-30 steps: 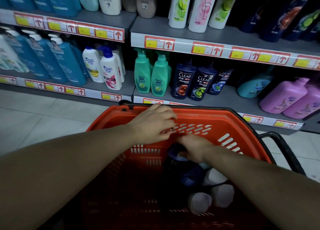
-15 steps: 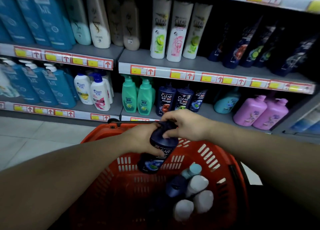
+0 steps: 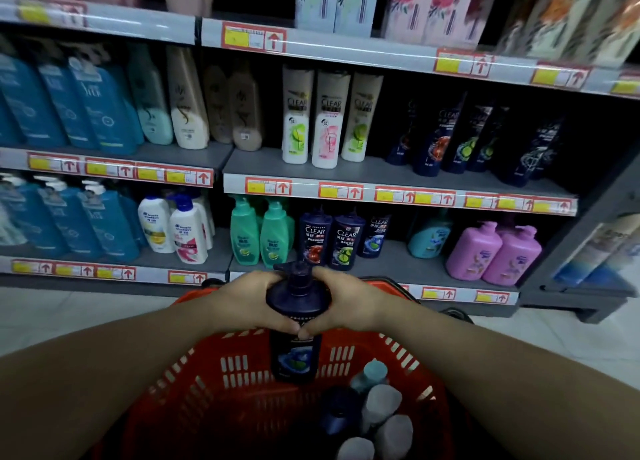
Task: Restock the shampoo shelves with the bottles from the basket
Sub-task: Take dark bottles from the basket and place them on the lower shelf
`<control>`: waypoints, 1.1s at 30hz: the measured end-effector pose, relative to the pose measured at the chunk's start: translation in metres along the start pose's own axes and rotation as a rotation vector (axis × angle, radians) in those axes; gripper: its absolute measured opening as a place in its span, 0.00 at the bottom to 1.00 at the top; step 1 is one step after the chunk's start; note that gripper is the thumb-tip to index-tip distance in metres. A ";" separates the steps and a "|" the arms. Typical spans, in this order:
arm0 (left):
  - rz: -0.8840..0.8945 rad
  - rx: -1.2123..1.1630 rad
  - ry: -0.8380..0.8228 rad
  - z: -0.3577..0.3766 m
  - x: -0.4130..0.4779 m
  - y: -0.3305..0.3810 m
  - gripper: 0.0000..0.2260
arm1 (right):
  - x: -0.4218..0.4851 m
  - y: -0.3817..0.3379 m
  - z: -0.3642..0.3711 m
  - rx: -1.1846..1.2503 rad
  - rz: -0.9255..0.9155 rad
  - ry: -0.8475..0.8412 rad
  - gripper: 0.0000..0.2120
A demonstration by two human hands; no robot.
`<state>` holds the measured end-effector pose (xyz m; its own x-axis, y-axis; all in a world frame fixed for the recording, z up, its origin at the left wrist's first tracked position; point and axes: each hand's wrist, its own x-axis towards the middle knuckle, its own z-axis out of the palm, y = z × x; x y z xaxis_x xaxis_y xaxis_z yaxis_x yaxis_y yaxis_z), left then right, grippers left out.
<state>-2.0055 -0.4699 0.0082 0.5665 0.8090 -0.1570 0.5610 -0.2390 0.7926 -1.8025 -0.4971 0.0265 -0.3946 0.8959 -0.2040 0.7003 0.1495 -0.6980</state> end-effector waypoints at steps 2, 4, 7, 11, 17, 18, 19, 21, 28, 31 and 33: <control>0.017 -0.019 0.010 -0.002 0.002 0.009 0.21 | 0.002 -0.001 -0.009 -0.004 -0.006 0.008 0.40; 0.034 -0.017 0.043 -0.005 0.006 0.017 0.22 | 0.005 0.001 -0.019 0.011 -0.012 0.021 0.43; 0.059 0.019 0.091 -0.013 0.015 0.033 0.21 | 0.006 0.003 -0.037 0.002 -0.028 0.069 0.44; 0.077 -0.003 0.156 -0.024 0.036 0.056 0.26 | 0.007 0.001 -0.068 -0.057 -0.030 0.134 0.46; 0.185 0.095 0.241 -0.047 0.070 0.116 0.26 | -0.001 0.003 -0.118 0.228 -0.053 0.315 0.40; 0.209 0.078 0.259 -0.048 0.077 0.124 0.26 | -0.003 0.003 -0.128 0.263 -0.055 0.340 0.40; 0.230 0.042 0.273 -0.048 0.083 0.132 0.28 | -0.004 0.003 -0.137 0.293 -0.055 0.356 0.39; 0.261 -0.026 0.292 -0.044 0.099 0.143 0.29 | -0.007 0.007 -0.154 0.337 -0.037 0.378 0.38; 0.230 -0.031 0.216 -0.012 0.158 0.147 0.29 | -0.015 0.059 -0.183 0.296 0.056 0.392 0.38; 0.169 0.036 0.159 0.001 0.181 0.139 0.26 | -0.015 0.097 -0.182 0.297 0.090 0.421 0.37; 0.123 0.042 0.150 0.006 0.198 0.128 0.21 | -0.011 0.129 -0.180 0.330 0.121 0.452 0.37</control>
<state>-1.8176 -0.3433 0.0753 0.5380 0.8423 0.0318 0.5192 -0.3609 0.7747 -1.6011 -0.4123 0.0619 0.0214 0.9992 -0.0324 0.4735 -0.0387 -0.8799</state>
